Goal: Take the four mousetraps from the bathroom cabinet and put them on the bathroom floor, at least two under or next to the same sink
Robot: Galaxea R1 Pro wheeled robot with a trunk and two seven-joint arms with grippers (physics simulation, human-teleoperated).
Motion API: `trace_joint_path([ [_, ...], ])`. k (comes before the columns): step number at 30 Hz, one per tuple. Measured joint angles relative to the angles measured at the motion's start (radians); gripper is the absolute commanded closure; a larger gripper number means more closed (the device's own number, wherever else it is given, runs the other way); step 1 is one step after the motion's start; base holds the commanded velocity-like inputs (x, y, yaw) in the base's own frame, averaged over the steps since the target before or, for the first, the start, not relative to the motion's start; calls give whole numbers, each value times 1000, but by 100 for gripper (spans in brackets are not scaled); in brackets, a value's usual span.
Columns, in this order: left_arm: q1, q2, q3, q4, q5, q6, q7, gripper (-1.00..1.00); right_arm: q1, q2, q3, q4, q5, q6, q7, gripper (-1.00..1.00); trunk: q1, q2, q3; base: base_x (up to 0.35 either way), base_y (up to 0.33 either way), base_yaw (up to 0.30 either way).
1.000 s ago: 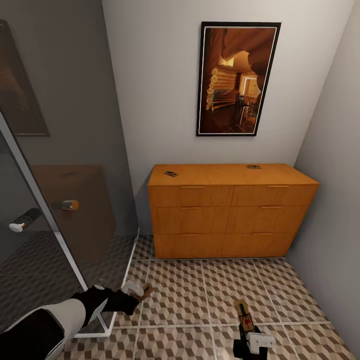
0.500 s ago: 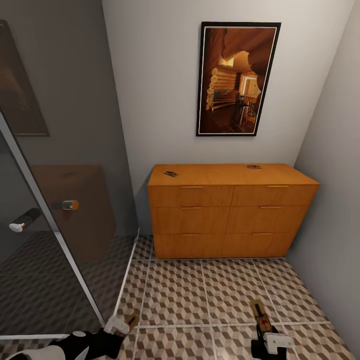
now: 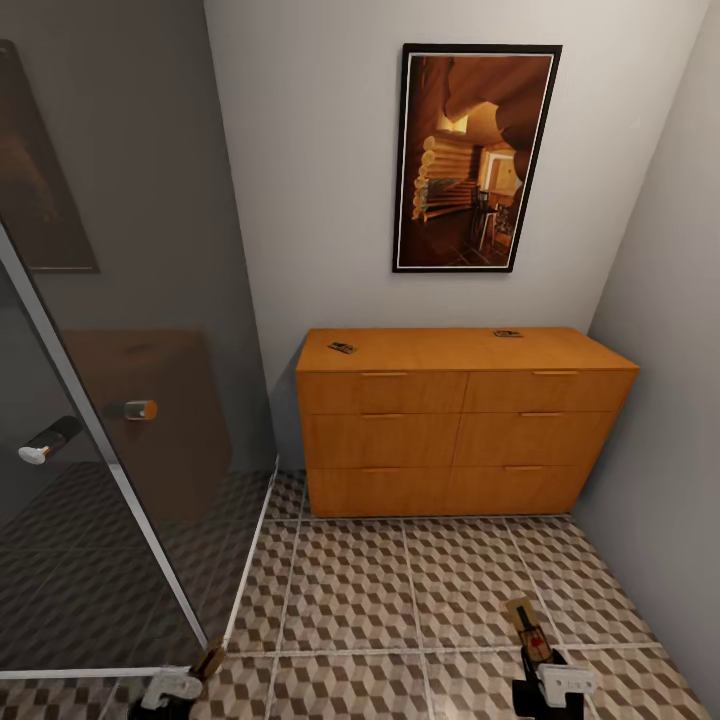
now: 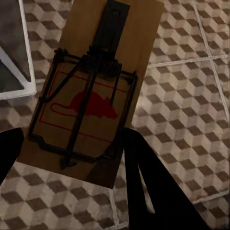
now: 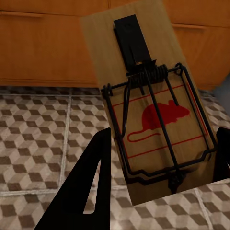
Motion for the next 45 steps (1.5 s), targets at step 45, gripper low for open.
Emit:
trace_joint_path([
  [45,262,-87,-2,1,216,-692,649,100,0,-33,1,-2,3,-1,66,100,0,0,0,0,0,0],
])
